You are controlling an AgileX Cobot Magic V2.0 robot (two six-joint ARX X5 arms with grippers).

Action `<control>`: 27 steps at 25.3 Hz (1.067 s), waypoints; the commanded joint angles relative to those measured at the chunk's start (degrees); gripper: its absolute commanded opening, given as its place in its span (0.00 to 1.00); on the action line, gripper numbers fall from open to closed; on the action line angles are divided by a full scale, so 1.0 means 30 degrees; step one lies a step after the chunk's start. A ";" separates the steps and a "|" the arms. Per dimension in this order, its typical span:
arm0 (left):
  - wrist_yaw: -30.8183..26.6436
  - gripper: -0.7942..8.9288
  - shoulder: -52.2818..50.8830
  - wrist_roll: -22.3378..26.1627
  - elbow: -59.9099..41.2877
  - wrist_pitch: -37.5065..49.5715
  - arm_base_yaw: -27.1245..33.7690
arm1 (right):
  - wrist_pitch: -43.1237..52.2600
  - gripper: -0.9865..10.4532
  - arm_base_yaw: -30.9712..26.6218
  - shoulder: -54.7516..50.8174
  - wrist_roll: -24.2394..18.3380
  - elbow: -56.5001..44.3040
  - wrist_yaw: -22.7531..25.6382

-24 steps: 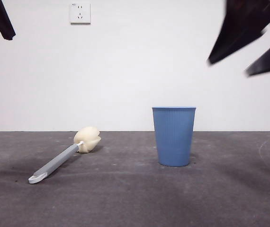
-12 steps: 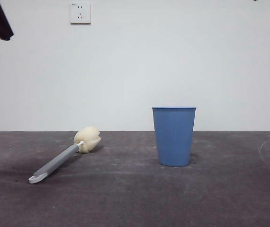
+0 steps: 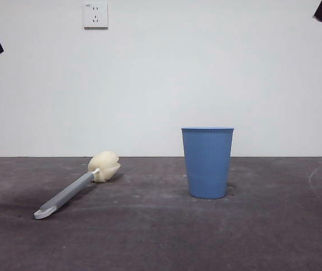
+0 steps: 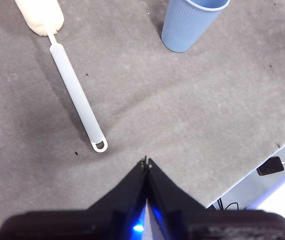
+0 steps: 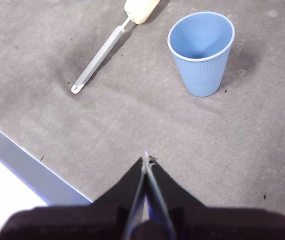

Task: Pick up the cup brush,pick up the cup,insert the brush into the cup,clean the cup,put the cup brush back,put the cup back to the fixed position on the table

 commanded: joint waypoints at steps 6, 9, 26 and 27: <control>-0.0036 0.08 -0.0051 0.0248 -0.0029 0.0386 -0.0007 | 0.0146 0.09 0.0036 -0.0015 0.0211 -0.0015 0.0066; -0.2047 0.08 -0.1122 0.3869 -0.0299 0.2973 0.1537 | 0.0146 0.09 0.0036 -0.0007 0.0211 -0.0015 0.0058; -0.2616 0.08 -1.3449 0.3971 -1.4549 1.5380 0.9398 | 0.0146 0.09 -0.2397 -0.1982 0.0204 -0.0015 0.0058; -0.2586 0.08 -1.3843 0.3679 -1.4943 1.5278 0.9398 | 0.0153 0.09 -0.2652 -0.2251 0.0211 -0.0015 0.0036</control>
